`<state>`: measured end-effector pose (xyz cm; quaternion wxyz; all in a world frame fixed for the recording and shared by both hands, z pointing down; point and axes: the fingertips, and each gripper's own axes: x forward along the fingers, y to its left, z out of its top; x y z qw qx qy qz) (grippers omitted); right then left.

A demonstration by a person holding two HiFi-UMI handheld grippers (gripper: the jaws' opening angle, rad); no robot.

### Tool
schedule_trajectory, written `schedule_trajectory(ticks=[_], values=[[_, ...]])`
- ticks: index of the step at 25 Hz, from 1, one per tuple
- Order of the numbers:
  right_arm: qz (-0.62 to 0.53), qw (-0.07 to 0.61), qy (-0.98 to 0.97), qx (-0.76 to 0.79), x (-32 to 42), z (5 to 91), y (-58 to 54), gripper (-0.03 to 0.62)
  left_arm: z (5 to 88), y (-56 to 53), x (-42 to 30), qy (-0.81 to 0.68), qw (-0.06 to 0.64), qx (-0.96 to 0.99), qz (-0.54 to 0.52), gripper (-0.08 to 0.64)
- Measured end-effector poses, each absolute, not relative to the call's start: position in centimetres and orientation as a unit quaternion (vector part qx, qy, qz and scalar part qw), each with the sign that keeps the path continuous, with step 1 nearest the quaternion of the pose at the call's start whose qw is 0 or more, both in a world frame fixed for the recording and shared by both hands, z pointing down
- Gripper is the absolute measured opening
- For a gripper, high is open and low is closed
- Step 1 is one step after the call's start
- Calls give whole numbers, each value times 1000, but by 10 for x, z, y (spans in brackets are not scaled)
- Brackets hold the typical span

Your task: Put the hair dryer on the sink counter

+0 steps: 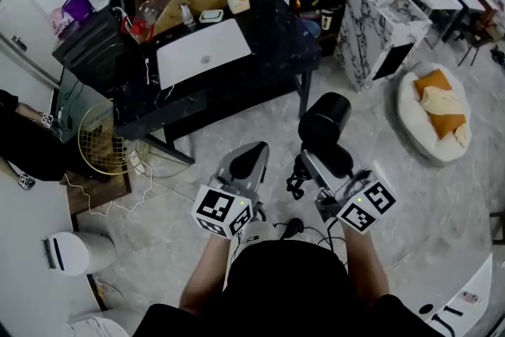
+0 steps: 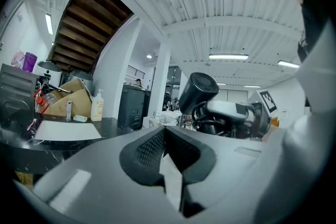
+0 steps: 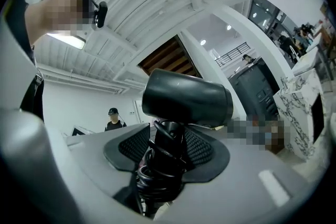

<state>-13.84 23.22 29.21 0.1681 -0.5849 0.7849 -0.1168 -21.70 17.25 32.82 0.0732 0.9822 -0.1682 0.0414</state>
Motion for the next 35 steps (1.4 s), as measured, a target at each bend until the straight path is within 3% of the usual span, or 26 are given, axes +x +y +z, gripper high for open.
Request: schedule_trajectory(ticks=[15, 35], values=[[-128, 156, 780, -592, -106, 311, 234, 206, 346, 178, -188, -167, 88, 981, 50, -2], [-128, 151, 763, -616, -1, 302, 94, 206, 335, 32, -71, -124, 84, 988, 37, -2]])
